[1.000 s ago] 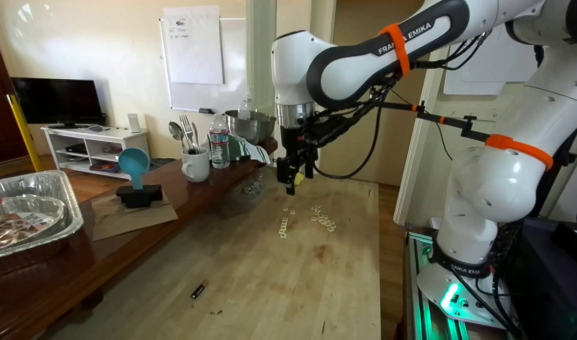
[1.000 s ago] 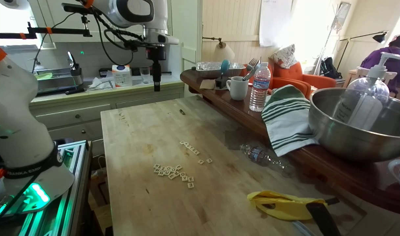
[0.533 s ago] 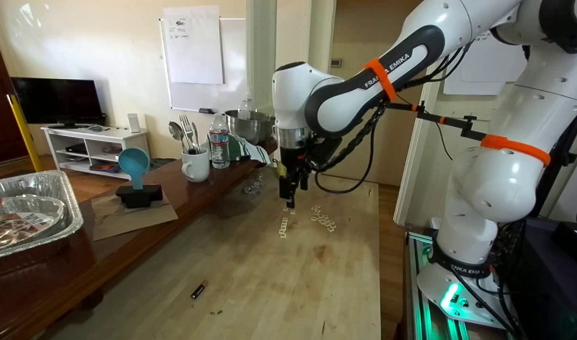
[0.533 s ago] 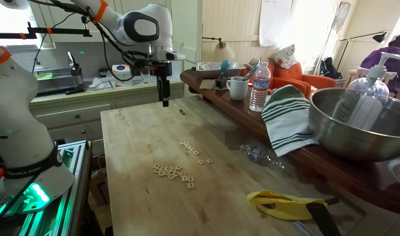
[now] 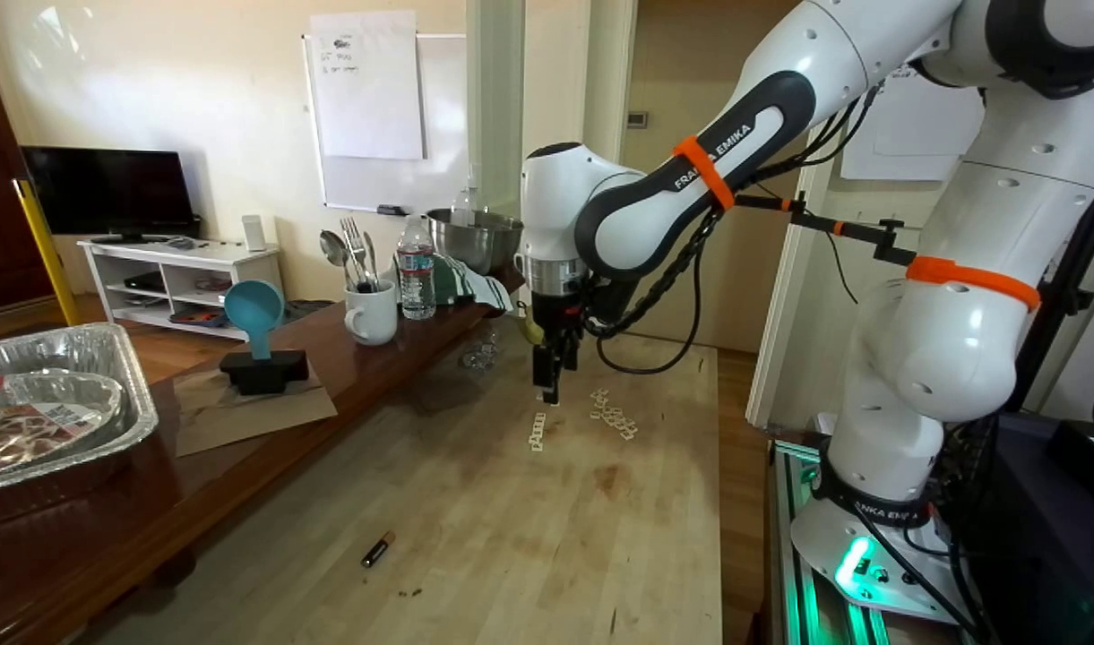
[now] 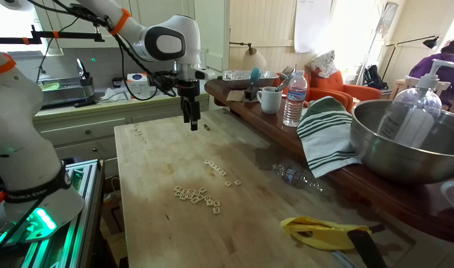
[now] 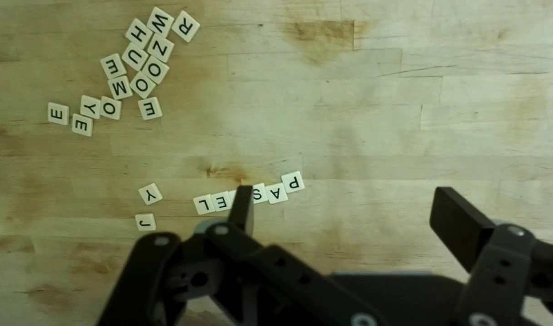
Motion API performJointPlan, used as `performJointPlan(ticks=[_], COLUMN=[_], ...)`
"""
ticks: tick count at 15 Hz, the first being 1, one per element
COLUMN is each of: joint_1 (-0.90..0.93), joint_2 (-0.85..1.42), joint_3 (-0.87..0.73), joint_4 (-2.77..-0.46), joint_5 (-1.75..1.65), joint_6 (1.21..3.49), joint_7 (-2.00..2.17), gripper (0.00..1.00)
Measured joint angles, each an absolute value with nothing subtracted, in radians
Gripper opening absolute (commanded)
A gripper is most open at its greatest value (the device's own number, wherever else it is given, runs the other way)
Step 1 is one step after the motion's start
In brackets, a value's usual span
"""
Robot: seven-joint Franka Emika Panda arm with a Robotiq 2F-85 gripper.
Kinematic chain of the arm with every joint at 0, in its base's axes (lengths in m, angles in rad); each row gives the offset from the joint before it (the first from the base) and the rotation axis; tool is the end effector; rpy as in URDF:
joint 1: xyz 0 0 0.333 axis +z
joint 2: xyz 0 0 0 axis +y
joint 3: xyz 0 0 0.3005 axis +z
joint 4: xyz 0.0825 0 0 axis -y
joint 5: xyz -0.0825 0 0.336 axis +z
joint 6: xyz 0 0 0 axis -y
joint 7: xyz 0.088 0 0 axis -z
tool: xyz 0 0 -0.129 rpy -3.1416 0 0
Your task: Replace the letter P with W and remove the letter L from the pile of letters on the left to spell the word WASTE
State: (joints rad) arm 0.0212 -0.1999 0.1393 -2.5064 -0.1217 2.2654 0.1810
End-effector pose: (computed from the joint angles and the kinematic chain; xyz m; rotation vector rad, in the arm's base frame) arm 0.4042 0.0594 0.3467 3.0151 0.0847 -0.0352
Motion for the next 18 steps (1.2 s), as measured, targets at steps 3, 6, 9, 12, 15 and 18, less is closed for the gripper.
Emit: performJointPlan(ticks=[3, 6, 9, 12, 15, 18], joint_1=[0.024, 0.023, 0.022, 0.022, 0.022, 0.022], joint_2=[-0.196, -0.151, -0.082, -0.02, 0.026, 0.063], joint_3=[0.139, 0.131, 0.107, 0.081, 0.06, 0.045], joint_4=[-2.508, -2.538, -2.58, -2.599, -2.6, -2.6], joint_5=[-0.134, -0.169, -0.182, -0.183, -0.183, -0.183], joint_6=[2.266, 2.324, 2.445, 2.557, 2.651, 2.716], joint_7=[0.181, 0.168, 0.122, 0.072, 0.041, 0.016], gripper=[1.0, 0.74, 0.63, 0.38, 0.16, 0.0])
